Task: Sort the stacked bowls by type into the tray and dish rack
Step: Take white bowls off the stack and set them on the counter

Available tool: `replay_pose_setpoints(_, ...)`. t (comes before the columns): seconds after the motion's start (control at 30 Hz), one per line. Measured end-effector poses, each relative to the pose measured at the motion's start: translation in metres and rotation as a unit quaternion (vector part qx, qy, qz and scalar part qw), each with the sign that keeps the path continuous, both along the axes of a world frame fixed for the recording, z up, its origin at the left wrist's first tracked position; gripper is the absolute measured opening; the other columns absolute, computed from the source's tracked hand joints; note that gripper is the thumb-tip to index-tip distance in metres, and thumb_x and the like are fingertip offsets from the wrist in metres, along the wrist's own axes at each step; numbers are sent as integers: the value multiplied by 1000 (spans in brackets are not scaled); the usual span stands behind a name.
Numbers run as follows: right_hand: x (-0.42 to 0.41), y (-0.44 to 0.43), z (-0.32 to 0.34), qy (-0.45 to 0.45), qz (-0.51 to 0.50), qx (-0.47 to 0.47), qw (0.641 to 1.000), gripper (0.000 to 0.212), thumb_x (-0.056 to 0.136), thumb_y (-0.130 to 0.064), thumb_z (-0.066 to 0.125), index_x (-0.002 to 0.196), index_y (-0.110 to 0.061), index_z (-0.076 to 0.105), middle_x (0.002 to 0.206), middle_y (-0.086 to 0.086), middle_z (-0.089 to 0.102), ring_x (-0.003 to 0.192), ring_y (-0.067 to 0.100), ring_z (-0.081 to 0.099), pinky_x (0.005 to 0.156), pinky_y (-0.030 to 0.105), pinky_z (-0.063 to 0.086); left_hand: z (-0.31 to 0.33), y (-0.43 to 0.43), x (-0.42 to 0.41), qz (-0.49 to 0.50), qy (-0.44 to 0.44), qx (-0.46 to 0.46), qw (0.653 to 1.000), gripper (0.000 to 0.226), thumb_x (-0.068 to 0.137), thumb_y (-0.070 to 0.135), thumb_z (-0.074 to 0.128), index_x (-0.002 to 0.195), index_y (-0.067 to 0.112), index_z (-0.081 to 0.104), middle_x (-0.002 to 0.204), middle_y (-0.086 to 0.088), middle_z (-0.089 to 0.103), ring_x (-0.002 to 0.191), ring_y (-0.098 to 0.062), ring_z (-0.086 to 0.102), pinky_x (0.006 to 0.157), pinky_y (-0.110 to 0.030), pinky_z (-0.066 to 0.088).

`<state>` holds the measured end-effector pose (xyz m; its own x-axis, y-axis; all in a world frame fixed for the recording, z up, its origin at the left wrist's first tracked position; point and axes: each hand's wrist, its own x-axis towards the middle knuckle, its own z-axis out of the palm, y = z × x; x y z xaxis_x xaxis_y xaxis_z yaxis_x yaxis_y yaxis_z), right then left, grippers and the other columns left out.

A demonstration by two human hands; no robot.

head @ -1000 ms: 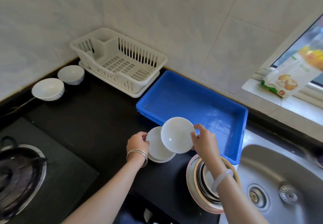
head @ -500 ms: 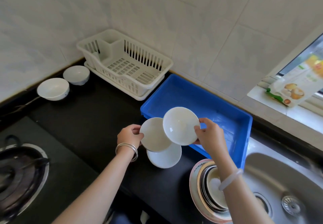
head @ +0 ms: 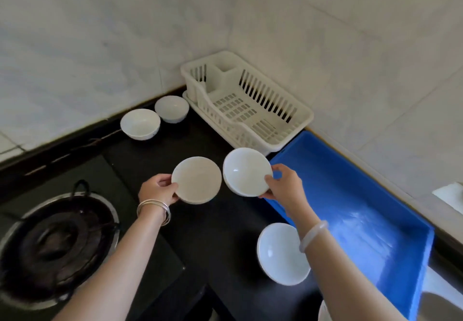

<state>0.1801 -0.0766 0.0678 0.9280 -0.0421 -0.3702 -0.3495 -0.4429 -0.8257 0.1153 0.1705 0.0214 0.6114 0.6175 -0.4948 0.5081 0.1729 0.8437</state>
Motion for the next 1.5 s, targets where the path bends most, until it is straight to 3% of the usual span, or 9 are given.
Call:
replay_pose_setpoints(0.23, 63, 90, -39, 26, 11, 44, 999, 21, 91, -5, 55, 110, -11, 52, 107, 2, 47, 78, 19, 62, 49, 27, 59, -28, 66, 30, 95, 13, -15, 995, 28, 76, -5, 61, 101, 8, 64, 95, -7, 61, 86, -25, 61, 69, -33, 54)
replay_pose_setpoints(0.33, 85, 120, -54, 43, 3, 57, 997, 20, 91, -3, 52, 108, -12, 48, 113, 7, 47, 98, 29, 60, 48, 26, 58, -38, 84, 45, 120, 19, -24, 992, 28, 76, -5, 60, 101, 8, 64, 94, -7, 62, 86, -26, 61, 70, -35, 54)
replay_pose_setpoints(0.47, 105, 147, -73, 62, -15, 51, 997, 19, 90, -1, 51, 108, -9, 49, 122, 16, 49, 96, 28, 56, 47, 26, 56, -50, 102, 60, 143, 26, -33, 989, 29, 76, -5, 60, 102, 7, 63, 96, -8, 61, 86, -26, 60, 70, -36, 54)
replay_pose_setpoints(0.6, 114, 161, -88, 86, -45, 60, 993, 19, 89, 0, 52, 103, -12, 47, 127, 17, 48, 107, 34, 57, 44, 25, 55, -58, 111, 67, 158, 37, -36, 986, 27, 77, -6, 61, 100, 9, 63, 95, -5, 60, 88, -26, 59, 72, -37, 56)
replay_pose_setpoints(0.97, 125, 172, -109, 103, -62, 68, 990, 19, 89, -4, 55, 101, -17, 47, 126, 14, 49, 107, 33, 59, 46, 27, 56, -71, 109, 75, 194, 41, -46, 979, 29, 77, -4, 63, 101, 12, 63, 107, -9, 65, 94, -24, 61, 67, -32, 56)
replay_pose_setpoints(1.07, 124, 170, -107, 129, -56, 85, 986, 22, 93, -13, 55, 113, -19, 47, 123, 14, 54, 93, 29, 67, 51, 29, 57, -69, 105, 74, 199, 30, -54, 978, 31, 79, -2, 62, 106, 13, 61, 114, -9, 63, 100, -23, 60, 71, -32, 55)
replay_pose_setpoints(1.2, 114, 164, -109, 177, -69, 153, 970, 42, 95, -20, 53, 136, -19, 43, 121, 15, 59, 80, 24, 71, 55, 29, 58, -66, 94, 68, 218, 3, -138, 966, 35, 86, 7, 57, 120, 13, 54, 125, -11, 55, 108, -30, 60, 79, -34, 53)
replay_pose_setpoints(1.37, 106, 164, -113, 191, -119, 263, 938, 46, 95, -10, 52, 140, -14, 42, 131, 18, 54, 87, 27, 69, 61, 28, 58, -60, 78, 66, 278, -42, -228, 932, 33, 89, 7, 53, 121, 13, 53, 125, -10, 54, 108, -32, 60, 72, -31, 53)
replay_pose_setpoints(1.5, 114, 174, -111, 180, -122, 277, 936, 45, 95, -7, 52, 139, -11, 45, 132, 18, 54, 87, 25, 67, 64, 28, 58, -58, 77, 71, 296, -46, -246, 922, 32, 89, 6, 54, 120, 14, 54, 125, -10, 55, 107, -32, 61, 69, -30, 53)
